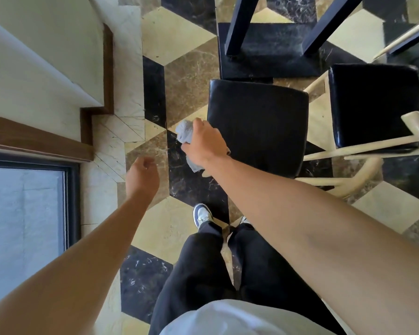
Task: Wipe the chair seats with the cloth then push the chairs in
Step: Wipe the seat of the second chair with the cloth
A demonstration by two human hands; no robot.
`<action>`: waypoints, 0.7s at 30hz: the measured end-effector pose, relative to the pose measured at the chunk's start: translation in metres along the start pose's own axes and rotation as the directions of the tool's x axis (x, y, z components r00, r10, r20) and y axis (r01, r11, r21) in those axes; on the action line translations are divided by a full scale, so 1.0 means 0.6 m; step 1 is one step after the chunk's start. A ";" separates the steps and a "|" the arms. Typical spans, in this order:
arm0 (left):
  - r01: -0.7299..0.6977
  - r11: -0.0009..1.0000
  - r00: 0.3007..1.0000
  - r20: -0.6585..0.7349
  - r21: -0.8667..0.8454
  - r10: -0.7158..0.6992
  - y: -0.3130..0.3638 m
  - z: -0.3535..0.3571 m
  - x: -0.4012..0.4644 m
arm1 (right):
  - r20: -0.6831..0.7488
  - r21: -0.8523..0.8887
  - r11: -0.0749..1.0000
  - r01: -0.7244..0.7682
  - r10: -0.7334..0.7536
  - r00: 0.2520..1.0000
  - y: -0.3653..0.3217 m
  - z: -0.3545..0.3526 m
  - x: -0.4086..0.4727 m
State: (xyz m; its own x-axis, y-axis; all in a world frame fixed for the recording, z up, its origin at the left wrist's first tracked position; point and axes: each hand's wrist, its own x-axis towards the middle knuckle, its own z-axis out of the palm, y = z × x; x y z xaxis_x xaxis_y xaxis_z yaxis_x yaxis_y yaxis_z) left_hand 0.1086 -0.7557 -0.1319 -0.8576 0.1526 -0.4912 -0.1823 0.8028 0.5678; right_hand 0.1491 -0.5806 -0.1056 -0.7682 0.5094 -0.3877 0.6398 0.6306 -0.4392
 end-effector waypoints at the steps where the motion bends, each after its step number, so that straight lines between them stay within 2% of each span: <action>1: -0.014 1.000 1.000 0.002 0.011 0.014 0.001 0.001 0.000 | 0.007 0.001 1.000 0.000 0.000 1.000 0.000 0.000 0.000; 5: 0.000 1.000 1.000 0.017 0.003 0.000 0.019 0.006 0.002 | -0.002 0.038 0.996 0.079 -0.079 0.997 0.013 -0.007 -0.019; 8: -0.026 1.000 0.999 0.023 0.016 0.026 0.043 0.021 -0.005 | -0.002 0.135 0.983 0.126 -0.127 0.992 0.033 -0.016 -0.041; 11: -0.049 0.998 0.998 0.046 0.024 0.048 0.060 0.039 -0.021 | -0.036 0.187 0.973 0.135 -0.130 0.991 0.048 -0.020 -0.073; 16: -0.069 0.997 0.997 0.031 0.041 0.068 0.070 0.062 -0.057 | -0.049 0.067 0.996 0.062 -0.059 0.997 0.075 -0.021 -0.116; 21: -0.135 0.986 0.989 -0.052 0.099 0.140 0.081 0.080 -0.116 | -0.016 -0.119 0.981 0.154 -0.157 0.988 0.136 -0.040 -0.171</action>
State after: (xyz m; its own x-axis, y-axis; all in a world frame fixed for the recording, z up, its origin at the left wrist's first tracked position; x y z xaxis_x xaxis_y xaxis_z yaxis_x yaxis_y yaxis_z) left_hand 0.1825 -0.6995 -0.1016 -0.8987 0.2334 -0.3714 -0.0167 0.8279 0.5606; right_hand 0.2795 -0.5672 -0.0821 -0.8592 0.4135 -0.3012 0.5071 0.7665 -0.3942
